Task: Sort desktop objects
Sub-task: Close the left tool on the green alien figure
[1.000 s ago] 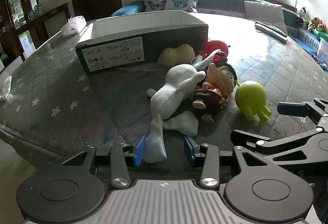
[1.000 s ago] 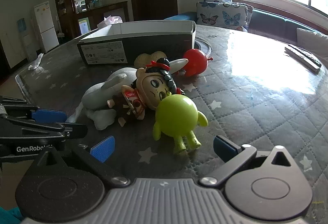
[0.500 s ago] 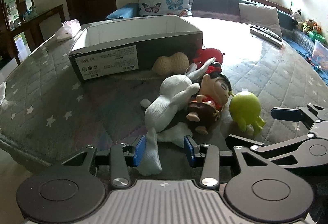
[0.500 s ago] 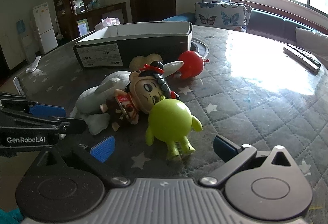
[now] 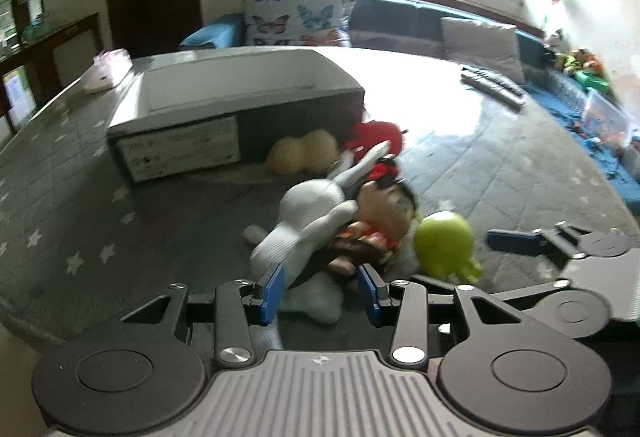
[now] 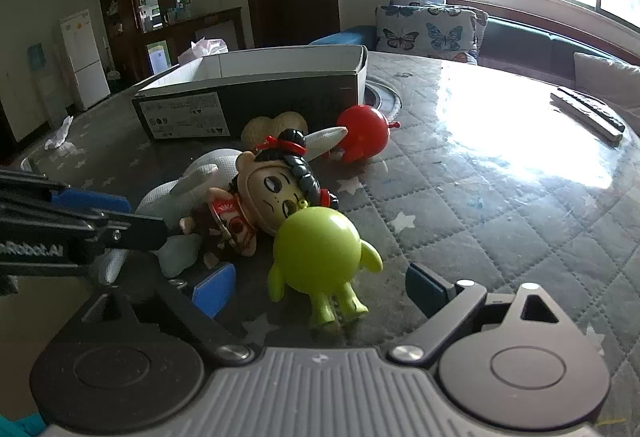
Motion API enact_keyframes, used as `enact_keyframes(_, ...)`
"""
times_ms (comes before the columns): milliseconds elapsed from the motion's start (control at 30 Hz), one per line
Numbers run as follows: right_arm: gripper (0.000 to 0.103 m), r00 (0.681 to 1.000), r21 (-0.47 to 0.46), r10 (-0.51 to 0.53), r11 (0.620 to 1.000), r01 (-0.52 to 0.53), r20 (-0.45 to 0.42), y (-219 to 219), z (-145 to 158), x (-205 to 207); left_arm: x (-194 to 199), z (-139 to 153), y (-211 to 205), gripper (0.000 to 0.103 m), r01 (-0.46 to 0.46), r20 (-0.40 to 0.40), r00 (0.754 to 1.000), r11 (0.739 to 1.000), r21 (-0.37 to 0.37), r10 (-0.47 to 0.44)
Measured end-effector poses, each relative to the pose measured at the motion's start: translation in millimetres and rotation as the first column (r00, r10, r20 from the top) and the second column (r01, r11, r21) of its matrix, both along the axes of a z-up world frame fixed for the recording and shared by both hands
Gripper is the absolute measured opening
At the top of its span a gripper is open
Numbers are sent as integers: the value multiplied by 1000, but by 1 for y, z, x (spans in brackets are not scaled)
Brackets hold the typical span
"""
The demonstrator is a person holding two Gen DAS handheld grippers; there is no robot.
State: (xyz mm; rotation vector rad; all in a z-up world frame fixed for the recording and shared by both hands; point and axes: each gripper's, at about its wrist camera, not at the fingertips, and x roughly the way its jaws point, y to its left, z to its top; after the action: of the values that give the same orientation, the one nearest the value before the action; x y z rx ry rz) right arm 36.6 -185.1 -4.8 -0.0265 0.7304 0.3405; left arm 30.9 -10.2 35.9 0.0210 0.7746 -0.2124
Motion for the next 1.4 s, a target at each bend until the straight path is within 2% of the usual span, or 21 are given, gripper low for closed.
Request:
enact_keyframes(267, 86, 1000, 26, 8, 1000, -8, 4, -5, -1, 2, 7, 7, -29, 43, 149, 1, 989, 988, -32, -149)
enact_keyframes(400, 82, 1000, 38, 20, 999, -20, 4, -7, -3, 2, 16, 2, -44, 43, 218, -34, 975, 975, -45, -220)
enact_keyframes(533, 80, 1000, 53, 25, 998, -25, 5, -10, -5, 3, 28, -4, -53, 43, 245, -74, 966, 967, -64, -249)
enact_keyframes(700, 74, 1000, 70, 26, 997, -26, -1, -13, -7, 7, 36, -8, -56, 43, 261, -119, 954, 957, -126, -276)
enact_keyframes(933, 70, 999, 77, 35, 996, -35, -1, -13, -8, 10, 49, -16, -53, 45, 246, -154, 951, 958, -148, -269)
enact_keyframes(1000, 64, 999, 78, 38, 996, -38, 2, -13, -8, 11, 52, -18, -53, 45, 243, -161, 950, 958, -154, -267)
enact_keyframes(1400, 64, 1000, 73, 24, 997, -25, 7, -15, -4, 8, 54, -16, -52, 45, 257, -153, 946, 950, -177, -285)
